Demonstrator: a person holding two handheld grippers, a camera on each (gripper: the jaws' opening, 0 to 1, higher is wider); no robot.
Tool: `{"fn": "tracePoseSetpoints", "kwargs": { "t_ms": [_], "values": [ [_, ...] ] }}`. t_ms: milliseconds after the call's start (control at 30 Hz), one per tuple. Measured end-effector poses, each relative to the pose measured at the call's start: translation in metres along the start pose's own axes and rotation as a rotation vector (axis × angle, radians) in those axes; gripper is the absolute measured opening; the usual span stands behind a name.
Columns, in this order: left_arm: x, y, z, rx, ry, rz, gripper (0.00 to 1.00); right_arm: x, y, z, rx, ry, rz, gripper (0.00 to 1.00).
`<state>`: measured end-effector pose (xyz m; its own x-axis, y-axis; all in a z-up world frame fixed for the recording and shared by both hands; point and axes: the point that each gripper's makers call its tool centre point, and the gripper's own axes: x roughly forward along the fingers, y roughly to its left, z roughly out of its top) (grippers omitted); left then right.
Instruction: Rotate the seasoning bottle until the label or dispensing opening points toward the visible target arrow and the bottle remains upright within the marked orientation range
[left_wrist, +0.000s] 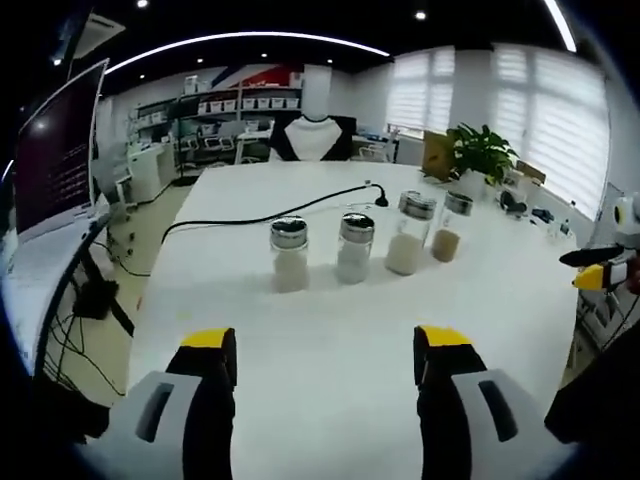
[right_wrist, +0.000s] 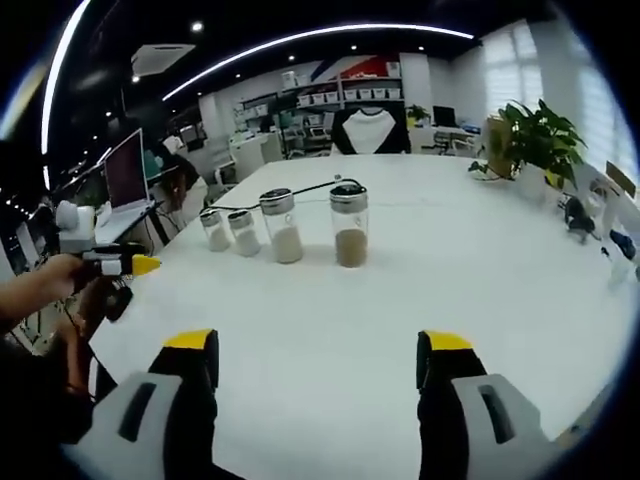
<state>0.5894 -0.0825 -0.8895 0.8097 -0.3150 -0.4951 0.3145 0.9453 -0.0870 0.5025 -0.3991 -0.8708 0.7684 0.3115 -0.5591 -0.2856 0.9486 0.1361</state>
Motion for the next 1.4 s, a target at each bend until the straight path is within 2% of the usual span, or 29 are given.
{"fn": "tracePoseSetpoints", "kwargs": {
  "t_ms": [100, 133, 267, 433, 500, 533, 600, 667, 700, 1033, 1233, 1333, 1400],
  "values": [
    [0.018, 0.008, 0.016, 0.015, -0.015, 0.005, 0.75, -0.003, -0.005, -0.003, 0.010, 0.003, -0.014, 0.81],
    [0.026, 0.008, 0.026, 0.024, -0.054, -0.012, 0.75, -0.004, -0.007, -0.004, 0.018, 0.005, -0.018, 0.81],
    [0.048, 0.010, 0.038, -0.012, -0.074, -0.015, 0.73, -0.007, -0.011, -0.005, 0.063, -0.006, -0.026, 0.81],
    [0.069, 0.013, 0.056, 0.019, -0.084, -0.027, 0.67, -0.008, -0.017, -0.004, 0.073, -0.015, -0.048, 0.81],
    [0.076, 0.023, 0.063, -0.049, -0.098, -0.009, 0.67, -0.009, -0.018, -0.004, 0.070, -0.014, -0.051, 0.81],
    [0.078, 0.025, 0.065, -0.053, -0.099, -0.011, 0.66, -0.009, -0.018, -0.004, 0.069, -0.014, -0.052, 0.81],
    [0.083, 0.032, 0.066, -0.052, -0.090, 0.001, 0.62, -0.009, -0.016, -0.005, 0.060, -0.012, -0.050, 0.81],
    [0.089, 0.033, 0.060, -0.041, -0.047, -0.001, 0.56, -0.011, -0.018, -0.005, 0.057, -0.012, -0.057, 0.81],
    [0.092, 0.032, 0.060, -0.039, -0.051, -0.001, 0.52, -0.012, -0.021, -0.006, 0.062, -0.013, -0.065, 0.81],
    [0.116, 0.031, 0.065, -0.040, -0.035, 0.011, 0.52, -0.024, -0.033, -0.016, 0.098, -0.006, -0.111, 0.80],
    [0.123, 0.028, 0.067, -0.007, -0.029, 0.012, 0.51, -0.029, -0.036, -0.018, 0.102, -0.006, -0.120, 0.79],
    [0.125, 0.029, 0.062, 0.052, 0.013, 0.030, 0.49, -0.032, -0.033, -0.017, 0.070, -0.013, -0.112, 0.76],
    [0.129, 0.029, 0.060, 0.054, 0.020, 0.035, 0.48, -0.033, -0.033, -0.018, 0.064, -0.011, -0.113, 0.76]
  ]
}}
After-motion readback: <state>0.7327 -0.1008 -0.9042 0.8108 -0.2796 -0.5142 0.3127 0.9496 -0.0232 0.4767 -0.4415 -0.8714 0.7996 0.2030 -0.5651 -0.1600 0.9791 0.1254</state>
